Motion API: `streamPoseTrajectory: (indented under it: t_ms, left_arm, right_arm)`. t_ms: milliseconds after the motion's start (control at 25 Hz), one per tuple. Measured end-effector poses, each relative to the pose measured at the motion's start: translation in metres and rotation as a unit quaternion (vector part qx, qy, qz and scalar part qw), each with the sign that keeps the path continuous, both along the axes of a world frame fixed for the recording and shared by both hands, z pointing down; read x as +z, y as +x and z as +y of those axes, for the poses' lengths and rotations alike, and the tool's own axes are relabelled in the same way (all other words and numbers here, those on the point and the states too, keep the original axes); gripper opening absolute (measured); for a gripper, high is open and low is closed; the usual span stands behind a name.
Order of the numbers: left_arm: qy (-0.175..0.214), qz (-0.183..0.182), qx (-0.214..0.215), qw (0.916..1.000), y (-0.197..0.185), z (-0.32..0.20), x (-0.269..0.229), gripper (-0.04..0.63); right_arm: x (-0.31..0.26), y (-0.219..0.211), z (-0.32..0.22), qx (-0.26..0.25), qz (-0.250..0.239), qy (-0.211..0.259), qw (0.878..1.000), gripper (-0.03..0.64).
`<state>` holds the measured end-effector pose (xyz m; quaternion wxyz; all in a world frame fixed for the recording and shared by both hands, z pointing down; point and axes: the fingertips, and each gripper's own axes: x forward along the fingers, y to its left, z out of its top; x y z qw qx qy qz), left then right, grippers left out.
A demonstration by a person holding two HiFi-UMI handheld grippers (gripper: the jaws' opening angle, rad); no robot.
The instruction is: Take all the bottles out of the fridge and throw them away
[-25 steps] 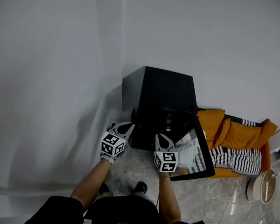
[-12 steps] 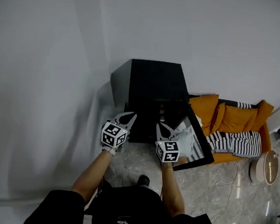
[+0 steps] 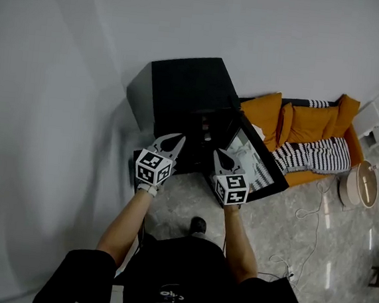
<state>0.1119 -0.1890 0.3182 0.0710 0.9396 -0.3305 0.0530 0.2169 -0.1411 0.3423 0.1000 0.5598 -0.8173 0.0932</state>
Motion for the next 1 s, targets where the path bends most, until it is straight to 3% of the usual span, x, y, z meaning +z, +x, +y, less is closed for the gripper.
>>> streamPoseTrajectory:
  t_ms: [520, 1000]
  left_arm:
    - [-0.019, -0.006, 0.071, 0.9972, 0.051, 0.016, 0.028, 0.006]
    - [-0.032, -0.025, 0.074, 0.9964, 0.058, 0.002, 0.061, 0.006]
  right_arm:
    - [0.025, 0.048, 0.031, 0.070, 0.002, -0.019, 0.997, 0.008]
    - [0.076, 0.040, -0.003, 0.051, 0.000, -0.044, 0.998, 0.008]
